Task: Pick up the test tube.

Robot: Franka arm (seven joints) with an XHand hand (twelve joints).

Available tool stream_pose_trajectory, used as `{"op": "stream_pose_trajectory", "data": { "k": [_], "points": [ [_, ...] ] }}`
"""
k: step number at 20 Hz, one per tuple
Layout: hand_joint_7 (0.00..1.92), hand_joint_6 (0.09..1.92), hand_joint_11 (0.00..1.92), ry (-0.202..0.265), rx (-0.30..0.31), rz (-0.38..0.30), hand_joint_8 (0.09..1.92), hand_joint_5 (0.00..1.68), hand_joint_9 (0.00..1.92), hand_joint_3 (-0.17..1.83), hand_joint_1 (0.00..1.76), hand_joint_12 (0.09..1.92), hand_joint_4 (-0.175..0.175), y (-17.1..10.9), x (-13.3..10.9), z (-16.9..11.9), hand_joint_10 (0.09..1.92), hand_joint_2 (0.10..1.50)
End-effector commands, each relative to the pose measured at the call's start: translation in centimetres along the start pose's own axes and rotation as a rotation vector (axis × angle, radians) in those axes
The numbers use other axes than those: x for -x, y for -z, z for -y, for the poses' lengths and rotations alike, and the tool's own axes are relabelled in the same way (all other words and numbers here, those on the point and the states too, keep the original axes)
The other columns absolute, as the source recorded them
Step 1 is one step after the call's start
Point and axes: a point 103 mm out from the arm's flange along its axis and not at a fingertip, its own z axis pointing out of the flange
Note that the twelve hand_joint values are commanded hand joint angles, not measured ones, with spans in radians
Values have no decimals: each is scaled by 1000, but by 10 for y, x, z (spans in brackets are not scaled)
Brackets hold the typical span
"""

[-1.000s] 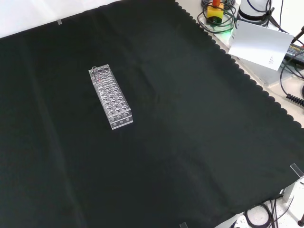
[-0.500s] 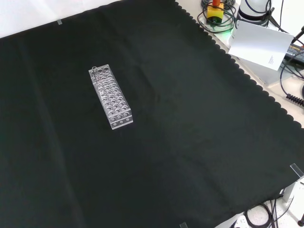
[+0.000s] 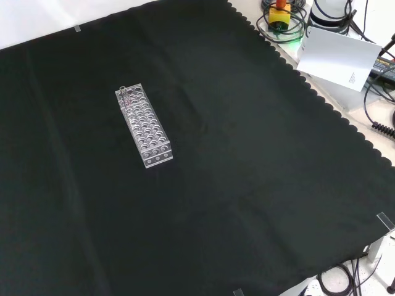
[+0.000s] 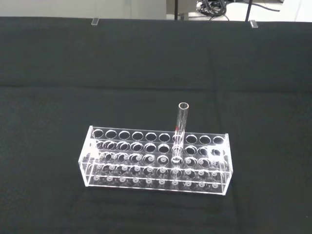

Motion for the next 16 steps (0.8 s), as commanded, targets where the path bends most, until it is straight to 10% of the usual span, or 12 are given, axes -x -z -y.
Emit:
{"op": "stream_pose_trajectory", "data": {
  "k": [1, 7, 16],
  "points": [
    [0, 87, 0, 2, -21, -16, 555, 53, 0, 267, 665, 1300, -64, -10, 12, -45, 753, 851],
    [0, 87, 0, -8, -95, 0, 730, 137, 0, 366, 739, 1399, -59, -32, 14, -81, 887, 785],
    [0, 87, 0, -24, -258, 21, 626, 170, 0, 427, 756, 1359, 88, -65, 13, -125, 870, 756]
  ]
}}
